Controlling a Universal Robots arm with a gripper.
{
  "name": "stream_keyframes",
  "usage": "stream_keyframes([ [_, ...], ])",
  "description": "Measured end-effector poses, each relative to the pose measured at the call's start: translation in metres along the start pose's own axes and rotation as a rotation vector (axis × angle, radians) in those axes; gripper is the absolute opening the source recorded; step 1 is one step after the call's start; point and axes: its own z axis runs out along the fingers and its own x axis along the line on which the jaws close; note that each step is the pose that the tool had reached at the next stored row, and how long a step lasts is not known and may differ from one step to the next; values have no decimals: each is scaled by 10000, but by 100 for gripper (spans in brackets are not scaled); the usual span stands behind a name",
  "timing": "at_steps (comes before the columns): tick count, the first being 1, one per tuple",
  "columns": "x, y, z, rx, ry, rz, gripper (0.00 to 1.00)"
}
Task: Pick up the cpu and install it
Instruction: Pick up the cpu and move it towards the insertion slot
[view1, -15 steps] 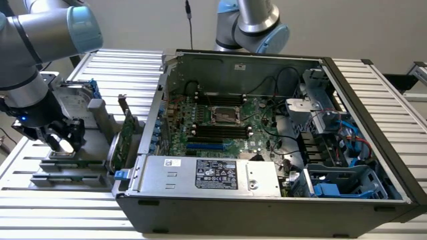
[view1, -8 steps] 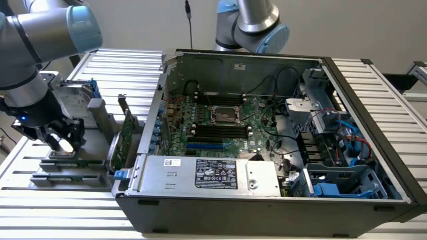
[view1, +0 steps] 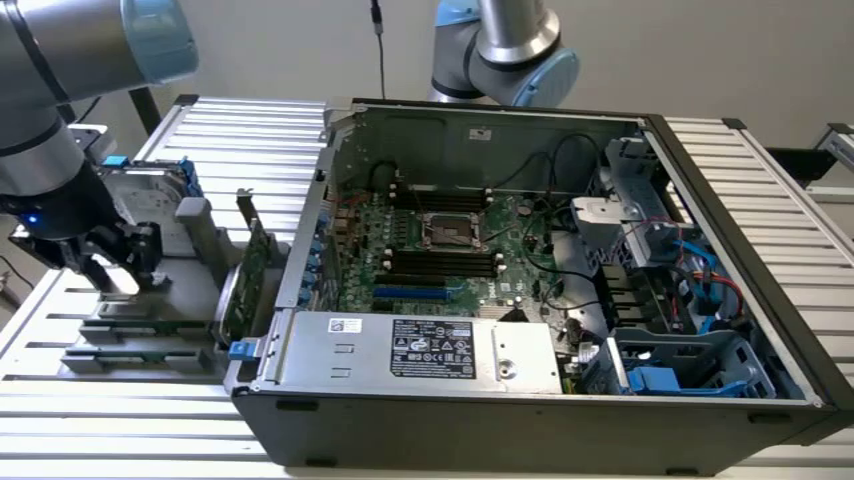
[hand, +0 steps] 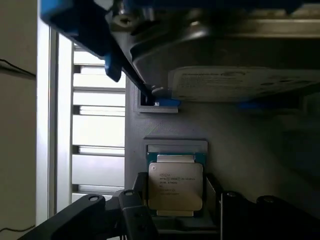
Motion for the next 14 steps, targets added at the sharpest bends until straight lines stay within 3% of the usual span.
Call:
stream_keyframes([
  [14,-77,21,-642,5,8,-207,55],
])
